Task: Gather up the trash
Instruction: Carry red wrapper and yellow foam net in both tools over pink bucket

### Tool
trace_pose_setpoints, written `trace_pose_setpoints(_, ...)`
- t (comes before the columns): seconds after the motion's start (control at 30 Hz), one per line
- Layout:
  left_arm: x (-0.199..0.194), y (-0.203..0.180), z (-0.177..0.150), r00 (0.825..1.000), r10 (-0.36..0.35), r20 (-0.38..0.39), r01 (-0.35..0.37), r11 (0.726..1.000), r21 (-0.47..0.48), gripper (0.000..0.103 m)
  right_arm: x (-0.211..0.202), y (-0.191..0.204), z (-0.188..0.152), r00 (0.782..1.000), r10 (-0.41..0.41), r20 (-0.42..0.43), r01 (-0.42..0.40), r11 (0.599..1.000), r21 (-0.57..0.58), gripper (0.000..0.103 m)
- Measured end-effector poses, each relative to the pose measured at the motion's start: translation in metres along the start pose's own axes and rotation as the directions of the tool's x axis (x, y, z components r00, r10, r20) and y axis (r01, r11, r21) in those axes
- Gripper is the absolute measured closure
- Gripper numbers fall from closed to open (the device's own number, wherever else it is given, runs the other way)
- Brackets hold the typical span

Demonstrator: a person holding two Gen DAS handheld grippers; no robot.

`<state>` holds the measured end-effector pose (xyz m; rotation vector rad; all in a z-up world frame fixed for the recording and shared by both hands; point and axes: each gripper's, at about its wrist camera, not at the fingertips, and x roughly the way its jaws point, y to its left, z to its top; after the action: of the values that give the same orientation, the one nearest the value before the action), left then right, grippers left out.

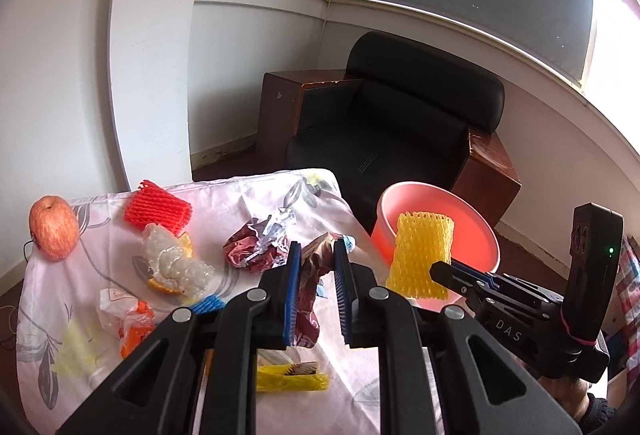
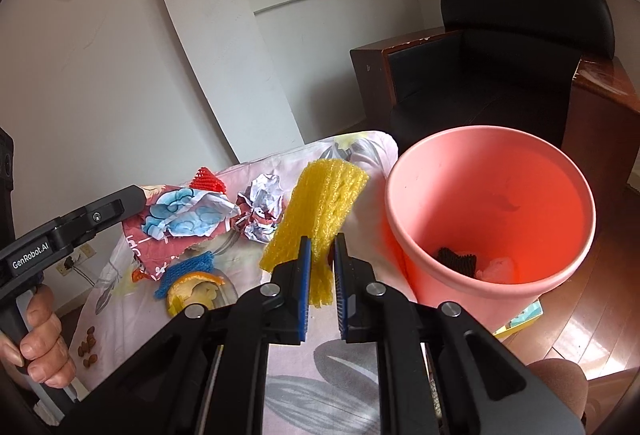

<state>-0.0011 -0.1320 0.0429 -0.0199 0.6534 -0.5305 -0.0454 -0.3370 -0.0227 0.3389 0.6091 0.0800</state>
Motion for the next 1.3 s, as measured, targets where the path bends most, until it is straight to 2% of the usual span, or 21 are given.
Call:
trace_pose_setpoints(0.73, 0.032, -0.083, 0.026, 0.991, -0.137, 0.011, 0.134, 0.982, 0.133, 0.088, -0.028, -0.069, 0.021, 0.986, -0.133, 0.096, 0.124, 0.988, 0.098, 0.092)
trace_pose_setpoints(1.3, 0.077, -0.124, 0.047, 0.975, -0.222, -0.009, 0.221, 0.965, 0.144, 0.088, -0.033, -0.122, 0.029, 0.964, -0.243, 0.112, 0.222, 0.959, 0.174, 0.092)
